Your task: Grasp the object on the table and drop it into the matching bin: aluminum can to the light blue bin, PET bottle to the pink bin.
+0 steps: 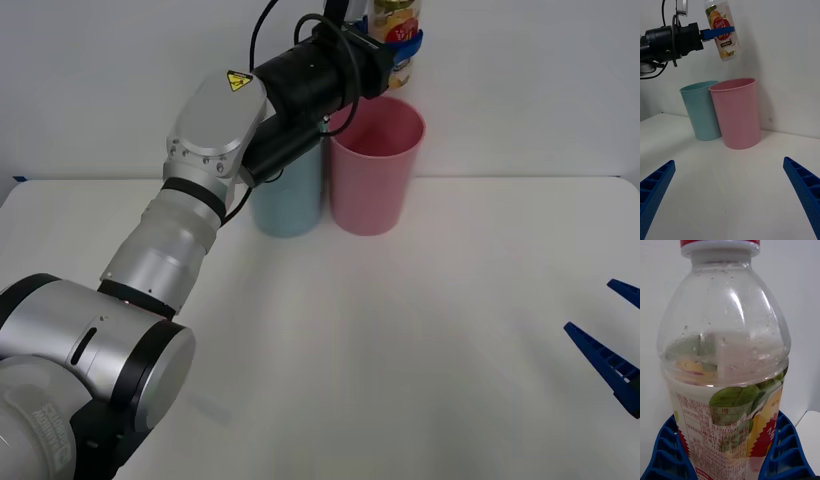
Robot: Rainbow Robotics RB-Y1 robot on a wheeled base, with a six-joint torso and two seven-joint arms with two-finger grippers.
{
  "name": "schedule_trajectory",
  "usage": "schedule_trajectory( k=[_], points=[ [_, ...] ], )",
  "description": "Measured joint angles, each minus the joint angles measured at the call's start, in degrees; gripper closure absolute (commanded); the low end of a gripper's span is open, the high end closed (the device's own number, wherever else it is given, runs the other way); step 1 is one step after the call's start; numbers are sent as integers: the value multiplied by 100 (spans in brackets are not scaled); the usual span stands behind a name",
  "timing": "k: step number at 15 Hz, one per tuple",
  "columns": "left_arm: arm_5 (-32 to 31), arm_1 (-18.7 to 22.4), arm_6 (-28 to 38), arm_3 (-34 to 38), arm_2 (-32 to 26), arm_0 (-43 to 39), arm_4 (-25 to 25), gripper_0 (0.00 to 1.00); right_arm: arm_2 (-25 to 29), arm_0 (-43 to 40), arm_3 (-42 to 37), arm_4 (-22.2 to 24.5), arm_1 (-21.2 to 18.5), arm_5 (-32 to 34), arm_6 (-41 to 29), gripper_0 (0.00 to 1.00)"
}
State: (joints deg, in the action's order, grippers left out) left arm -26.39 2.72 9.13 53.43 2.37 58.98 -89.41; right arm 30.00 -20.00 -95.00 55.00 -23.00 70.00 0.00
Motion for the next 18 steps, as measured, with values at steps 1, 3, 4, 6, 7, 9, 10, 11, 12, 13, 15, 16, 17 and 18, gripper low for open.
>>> schedule_trajectory(
  k=[1, 3, 4, 6, 7, 9, 10, 11, 12, 13, 15, 16, 17, 18],
  points=[
    [17, 2, 1, 0, 15, -1, 6, 100, 0, 0, 0, 0, 0, 0, 1, 0],
    [20, 7, -6, 0, 17, -6, 8, 43, 0, 0, 0, 0, 0, 0, 0, 0],
    [20, 12, -7, 0, 17, -7, 8, 0, 0, 0, 0, 0, 0, 0, 0, 0],
    [-6, 50, -20, 0, 36, -15, 15, 0, 0, 0, 0, 0, 0, 0, 0, 0],
    [-18, 77, -14, 0, 57, -16, 38, 0, 0, 0, 0, 0, 0, 0, 0, 0],
    [-20, 126, -8, 0, 97, -16, 117, 0, 0, 0, 0, 0, 0, 0, 0, 0],
    [-27, 151, -1, -2, 108, -16, 165, 0, 0, 0, 0, 0, 0, 0, 0, 0],
    [-42, 188, 8, -5, 113, -16, 228, 0, 0, 0, 0, 0, 0, 0, 0, 0],
    [-64, 234, 13, -2, 114, -19, 301, 0, 0, 0, 0, 0, 0, 0, 0, 0],
    [-79, 279, 21, -1, 114, -33, 358, 0, 0, 0, 0, 0, 0, 0, 0, 0],
    [-68, 364, -5, -1, 98, -91, 488, 0, 0, 0, 0, 0, 0, 0, 0, 0],
    [-62, 439, -28, 2, 84, -134, 585, 0, 0, 0, 0, 0, 0, 0, 0, 0],
    [-64, 530, -46, 22, 81, -184, 702, 0, 0, 0, 0, 0, 0, 0, 0, 0],
    [-84, 660, -61, 92, 81, -272, 846, 0, 0, 0, 0, 0, 0, 0, 0, 0]
  ],
)
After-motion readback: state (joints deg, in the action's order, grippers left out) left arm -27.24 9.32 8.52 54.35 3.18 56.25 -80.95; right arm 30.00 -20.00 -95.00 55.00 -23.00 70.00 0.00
